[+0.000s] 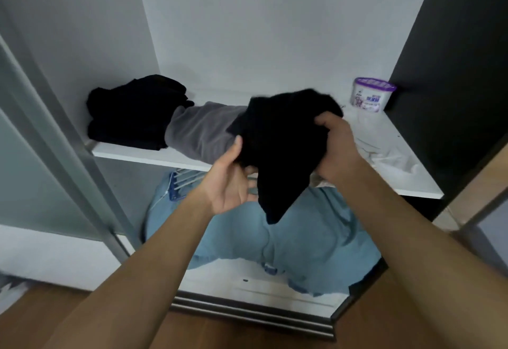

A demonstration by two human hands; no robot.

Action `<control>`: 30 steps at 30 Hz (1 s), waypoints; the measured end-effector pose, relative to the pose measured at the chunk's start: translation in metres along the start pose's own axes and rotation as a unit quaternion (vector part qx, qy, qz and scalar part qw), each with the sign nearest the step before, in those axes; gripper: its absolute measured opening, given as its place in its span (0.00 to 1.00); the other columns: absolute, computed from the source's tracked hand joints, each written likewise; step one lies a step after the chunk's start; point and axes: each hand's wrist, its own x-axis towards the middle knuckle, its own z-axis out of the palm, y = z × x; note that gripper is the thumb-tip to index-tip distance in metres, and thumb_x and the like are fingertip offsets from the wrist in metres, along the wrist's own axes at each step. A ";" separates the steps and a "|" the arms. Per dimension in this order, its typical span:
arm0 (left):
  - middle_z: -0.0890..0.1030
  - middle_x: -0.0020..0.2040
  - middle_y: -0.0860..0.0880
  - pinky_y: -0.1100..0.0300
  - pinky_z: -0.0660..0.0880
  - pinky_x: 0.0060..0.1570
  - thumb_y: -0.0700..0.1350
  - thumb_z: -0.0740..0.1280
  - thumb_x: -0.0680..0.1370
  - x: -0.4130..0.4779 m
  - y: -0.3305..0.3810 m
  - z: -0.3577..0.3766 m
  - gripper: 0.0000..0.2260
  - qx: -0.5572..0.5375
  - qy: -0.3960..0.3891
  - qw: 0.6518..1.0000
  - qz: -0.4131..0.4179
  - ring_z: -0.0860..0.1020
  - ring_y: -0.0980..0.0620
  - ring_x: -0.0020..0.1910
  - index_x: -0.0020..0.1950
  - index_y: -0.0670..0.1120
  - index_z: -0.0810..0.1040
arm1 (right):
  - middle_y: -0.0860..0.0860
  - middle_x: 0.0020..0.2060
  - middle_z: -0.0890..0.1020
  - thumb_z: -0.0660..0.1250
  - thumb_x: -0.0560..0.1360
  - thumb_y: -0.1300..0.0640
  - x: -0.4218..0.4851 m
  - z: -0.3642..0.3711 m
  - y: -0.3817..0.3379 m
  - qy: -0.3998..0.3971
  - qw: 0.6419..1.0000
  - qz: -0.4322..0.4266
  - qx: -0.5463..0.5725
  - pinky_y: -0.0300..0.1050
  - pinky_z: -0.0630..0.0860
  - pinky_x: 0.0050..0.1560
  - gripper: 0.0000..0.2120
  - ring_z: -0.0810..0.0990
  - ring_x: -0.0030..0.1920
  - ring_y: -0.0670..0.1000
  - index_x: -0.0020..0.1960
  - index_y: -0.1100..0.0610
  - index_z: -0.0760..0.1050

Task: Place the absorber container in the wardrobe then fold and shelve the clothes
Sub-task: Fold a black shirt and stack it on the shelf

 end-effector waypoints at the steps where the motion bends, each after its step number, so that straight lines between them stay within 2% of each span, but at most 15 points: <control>1: 0.80 0.58 0.45 0.44 0.77 0.54 0.64 0.61 0.78 0.000 -0.001 0.001 0.25 -0.019 0.005 1.000 0.003 0.80 0.44 0.53 0.63 0.48 0.82 | 0.55 0.37 0.86 0.68 0.63 0.57 -0.010 0.004 0.019 0.027 0.996 0.015 -0.084 0.44 0.82 0.39 0.10 0.86 0.39 0.53 0.39 0.59 0.86; 3: 0.85 0.46 0.46 0.54 0.81 0.42 0.58 0.63 0.77 0.000 -0.003 0.002 0.19 -0.039 0.040 0.998 0.003 0.84 0.49 0.42 0.46 0.46 0.87 | 0.51 0.36 0.86 0.69 0.62 0.55 -0.025 0.008 0.056 0.083 0.960 0.027 -0.265 0.43 0.81 0.39 0.12 0.86 0.39 0.51 0.44 0.56 0.84; 5: 0.85 0.39 0.46 0.59 0.81 0.36 0.49 0.66 0.76 -0.002 -0.007 -0.001 0.14 -0.035 0.071 0.997 -0.010 0.84 0.50 0.37 0.40 0.44 0.87 | 0.43 0.33 0.86 0.70 0.64 0.53 -0.039 0.006 0.088 0.105 0.928 0.025 -0.357 0.38 0.78 0.37 0.09 0.85 0.37 0.44 0.44 0.52 0.81; 8: 0.83 0.42 0.44 0.57 0.81 0.39 0.40 0.65 0.80 -0.005 -0.008 -0.009 0.06 0.044 0.135 0.990 0.016 0.83 0.49 0.38 0.50 0.43 0.82 | 0.41 0.33 0.85 0.73 0.70 0.52 -0.053 -0.002 0.111 0.096 0.902 0.062 -0.416 0.30 0.74 0.34 0.05 0.83 0.37 0.39 0.43 0.49 0.77; 10: 0.84 0.42 0.45 0.58 0.81 0.39 0.37 0.65 0.80 -0.008 -0.006 -0.015 0.07 0.112 0.141 0.983 0.038 0.84 0.49 0.39 0.53 0.45 0.80 | 0.42 0.44 0.84 0.74 0.72 0.48 -0.061 -0.009 0.114 0.070 0.871 0.136 -0.467 0.33 0.74 0.42 0.09 0.81 0.46 0.41 0.48 0.49 0.78; 13: 0.86 0.39 0.48 0.62 0.79 0.36 0.38 0.65 0.80 -0.014 -0.003 -0.028 0.07 0.185 0.114 0.975 0.041 0.85 0.52 0.39 0.52 0.47 0.81 | 0.43 0.57 0.81 0.74 0.72 0.42 -0.070 -0.017 0.105 0.013 0.817 0.207 -0.538 0.41 0.78 0.55 0.24 0.78 0.59 0.44 0.64 0.45 0.73; 15: 0.86 0.39 0.48 0.63 0.79 0.36 0.39 0.66 0.79 -0.018 -0.002 -0.037 0.05 0.211 0.097 0.972 0.038 0.85 0.52 0.39 0.50 0.46 0.82 | 0.45 0.56 0.83 0.73 0.72 0.42 -0.073 -0.018 0.093 0.003 0.811 0.226 -0.539 0.44 0.80 0.58 0.19 0.80 0.57 0.45 0.59 0.49 0.76; 17: 0.86 0.38 0.48 0.64 0.78 0.35 0.40 0.67 0.79 -0.023 -0.002 -0.045 0.04 0.217 0.101 0.970 0.035 0.85 0.52 0.38 0.48 0.46 0.82 | 0.48 0.50 0.87 0.71 0.75 0.44 -0.071 -0.016 0.081 0.020 0.817 0.211 -0.536 0.45 0.80 0.60 0.14 0.84 0.53 0.47 0.55 0.52 0.79; 19: 0.86 0.37 0.49 0.65 0.78 0.35 0.41 0.67 0.79 -0.027 -0.002 -0.053 0.04 0.235 0.107 0.966 0.031 0.84 0.53 0.36 0.48 0.46 0.82 | 0.51 0.46 0.87 0.70 0.76 0.49 -0.063 -0.013 0.071 0.079 0.831 0.159 -0.527 0.46 0.80 0.59 0.11 0.86 0.50 0.50 0.55 0.53 0.81; 21: 0.87 0.39 0.50 0.65 0.78 0.37 0.41 0.67 0.79 -0.031 -0.001 -0.058 0.04 0.258 0.098 0.961 0.029 0.85 0.54 0.38 0.50 0.47 0.82 | 0.52 0.44 0.87 0.69 0.77 0.48 -0.053 -0.011 0.065 0.143 0.842 0.101 -0.511 0.47 0.80 0.55 0.15 0.86 0.47 0.51 0.57 0.57 0.81; 23: 0.86 0.40 0.49 0.63 0.78 0.39 0.42 0.67 0.79 -0.032 0.000 -0.062 0.05 0.269 0.095 0.958 0.031 0.84 0.53 0.39 0.52 0.46 0.82 | 0.53 0.45 0.87 0.68 0.75 0.39 -0.041 -0.007 0.066 0.159 0.854 0.094 -0.487 0.50 0.82 0.56 0.23 0.86 0.48 0.51 0.59 0.57 0.80; 25: 0.86 0.39 0.50 0.63 0.77 0.38 0.41 0.67 0.79 -0.030 0.000 -0.057 0.05 0.268 0.106 0.956 0.047 0.83 0.53 0.38 0.50 0.46 0.82 | 0.54 0.49 0.86 0.65 0.72 0.29 -0.028 -0.002 0.074 0.110 0.886 0.151 -0.425 0.55 0.81 0.55 0.32 0.85 0.50 0.54 0.61 0.54 0.78; 27: 0.86 0.39 0.50 0.64 0.78 0.37 0.41 0.66 0.80 -0.026 0.004 -0.046 0.06 0.272 0.118 0.952 0.079 0.83 0.54 0.38 0.50 0.47 0.83 | 0.52 0.47 0.85 0.63 0.69 0.24 -0.013 0.003 0.088 0.023 0.929 0.203 -0.309 0.55 0.82 0.49 0.34 0.84 0.47 0.53 0.59 0.52 0.79; 28: 0.86 0.42 0.49 0.63 0.80 0.40 0.40 0.66 0.80 -0.021 0.006 -0.039 0.06 0.275 0.125 0.949 0.093 0.84 0.53 0.41 0.52 0.47 0.83 | 0.51 0.47 0.85 0.64 0.68 0.24 -0.005 0.004 0.095 -0.027 0.943 0.211 -0.256 0.54 0.82 0.48 0.34 0.85 0.48 0.52 0.59 0.51 0.80; 30: 0.86 0.51 0.42 0.55 0.81 0.52 0.39 0.66 0.81 -0.010 0.008 -0.027 0.09 0.262 0.146 0.949 0.101 0.84 0.46 0.51 0.60 0.43 0.81 | 0.52 0.58 0.85 0.69 0.69 0.29 0.009 0.004 0.110 -0.088 0.961 0.194 -0.179 0.50 0.81 0.53 0.34 0.83 0.59 0.53 0.66 0.49 0.78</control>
